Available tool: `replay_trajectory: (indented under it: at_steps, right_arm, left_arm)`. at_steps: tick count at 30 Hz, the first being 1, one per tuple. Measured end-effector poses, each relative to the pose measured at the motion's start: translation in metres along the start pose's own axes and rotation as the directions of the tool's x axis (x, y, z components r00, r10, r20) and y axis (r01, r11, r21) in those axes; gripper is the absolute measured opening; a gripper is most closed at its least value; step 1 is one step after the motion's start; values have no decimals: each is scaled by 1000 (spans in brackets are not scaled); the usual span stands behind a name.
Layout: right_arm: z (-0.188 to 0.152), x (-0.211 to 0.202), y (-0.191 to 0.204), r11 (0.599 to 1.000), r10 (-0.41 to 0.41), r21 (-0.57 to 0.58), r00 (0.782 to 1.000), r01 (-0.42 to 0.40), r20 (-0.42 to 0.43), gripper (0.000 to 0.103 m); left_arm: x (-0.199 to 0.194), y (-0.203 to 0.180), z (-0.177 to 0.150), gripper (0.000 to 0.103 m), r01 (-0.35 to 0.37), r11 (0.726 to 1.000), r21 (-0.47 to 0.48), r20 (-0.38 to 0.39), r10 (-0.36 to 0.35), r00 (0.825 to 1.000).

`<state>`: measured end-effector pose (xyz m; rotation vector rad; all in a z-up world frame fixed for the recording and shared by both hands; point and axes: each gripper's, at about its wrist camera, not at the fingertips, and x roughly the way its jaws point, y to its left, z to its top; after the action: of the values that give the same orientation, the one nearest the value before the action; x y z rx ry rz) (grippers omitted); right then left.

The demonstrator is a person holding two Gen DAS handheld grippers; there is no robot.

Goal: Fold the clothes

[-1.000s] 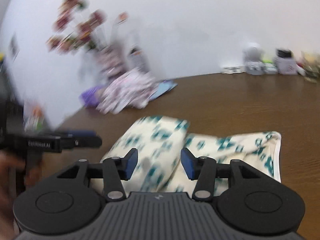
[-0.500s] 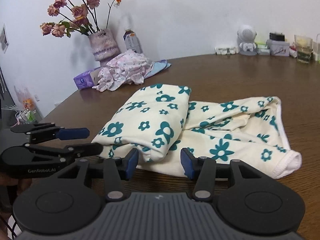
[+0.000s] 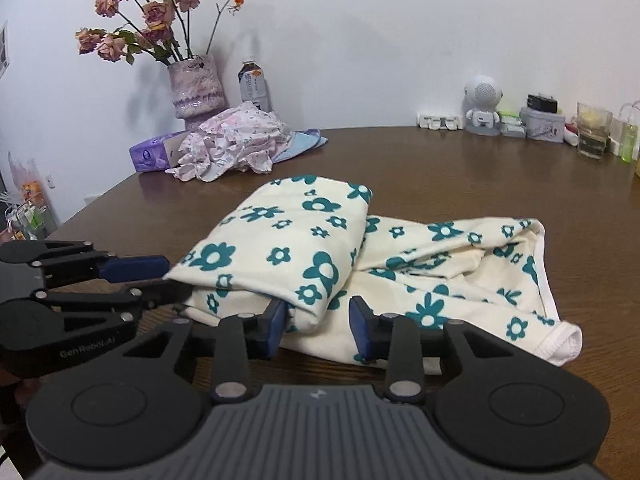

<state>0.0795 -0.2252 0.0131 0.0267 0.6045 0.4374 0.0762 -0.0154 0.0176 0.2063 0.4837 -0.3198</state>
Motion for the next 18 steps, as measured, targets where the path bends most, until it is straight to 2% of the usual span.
replay_trajectory:
  at_steps: [1,3,7,10,13,14,16,18]
  right_arm:
    - [-1,1,-1,1000,0,4,1000,0,-3,28]
    - [-3,3,0,1000,12,-2,1000,-12,-10,17]
    - [-7,7,11,997,-21,-79,1000,20,-17,10]
    - [-8,8,13,996,-29,-83,999,28,-18,9]
    - [-8,9,12,996,-29,-80,999,28,-20,9]
    - [-8,7,12,996,-29,-80,999,27,-17,12]
    - [-8,2,13,996,-34,-81,999,34,-3,17]
    - [-8,-3,15,994,-42,-98,999,43,15,25]
  left_arm:
    - [0,0,0,10,2,1000,-5,3,-2,1000]
    - [-1,1,0,6,6,1000,-14,8,-6,1000]
    - [-1,3,0,4,11,999,-30,17,-11,1000]
    - [-1,2,0,4,12,999,-31,17,-12,1000]
    - [-2,0,-1,15,8,1000,-20,-1,-8,1000]
    - [-1,-2,-1,26,5,1000,-6,-11,-5,1000]
    - [-1,-4,-2,40,4,1000,12,-22,-3,1000]
    - [1,-4,-1,41,2,1000,14,-27,-2,1000]
